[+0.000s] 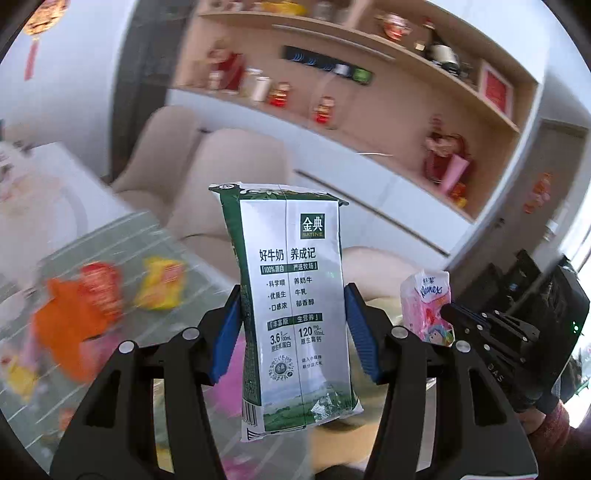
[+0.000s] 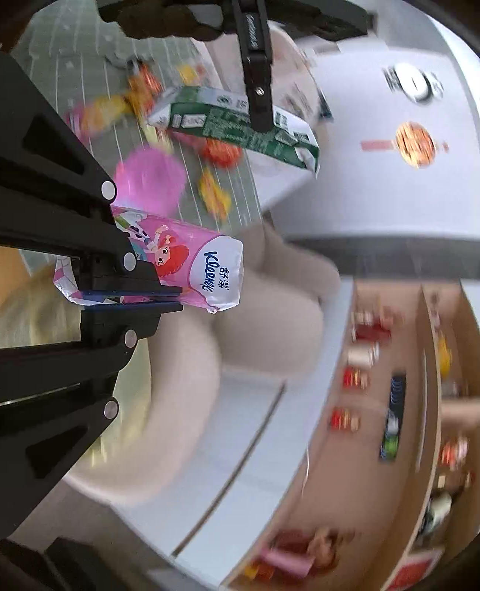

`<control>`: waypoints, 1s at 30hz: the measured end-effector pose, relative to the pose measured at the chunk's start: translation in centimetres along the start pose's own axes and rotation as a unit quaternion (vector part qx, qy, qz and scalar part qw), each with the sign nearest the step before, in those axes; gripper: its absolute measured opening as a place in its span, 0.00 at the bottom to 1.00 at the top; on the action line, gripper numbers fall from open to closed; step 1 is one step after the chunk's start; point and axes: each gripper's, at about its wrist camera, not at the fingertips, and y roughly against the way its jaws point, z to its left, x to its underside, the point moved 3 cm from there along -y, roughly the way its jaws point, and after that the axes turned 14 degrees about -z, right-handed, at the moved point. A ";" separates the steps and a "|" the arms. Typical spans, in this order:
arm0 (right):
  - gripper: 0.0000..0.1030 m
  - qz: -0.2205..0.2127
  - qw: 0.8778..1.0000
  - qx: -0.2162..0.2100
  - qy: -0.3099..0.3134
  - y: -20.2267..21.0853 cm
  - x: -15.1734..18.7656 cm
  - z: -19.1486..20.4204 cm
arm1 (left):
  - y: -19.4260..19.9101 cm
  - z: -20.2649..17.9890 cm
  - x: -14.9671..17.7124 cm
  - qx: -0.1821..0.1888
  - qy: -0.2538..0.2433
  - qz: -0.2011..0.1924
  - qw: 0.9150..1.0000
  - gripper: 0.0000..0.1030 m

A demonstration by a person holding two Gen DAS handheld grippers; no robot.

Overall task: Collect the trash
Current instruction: 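Carry both items to the yellow-lined bin and drop the carton from the left gripper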

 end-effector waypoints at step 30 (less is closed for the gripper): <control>0.05 0.033 0.987 0.112 -0.107 -2.9 8.1 -13.1 | -12.5 -10.1 11.0 0.069 -0.038 0.104 0.991 0.64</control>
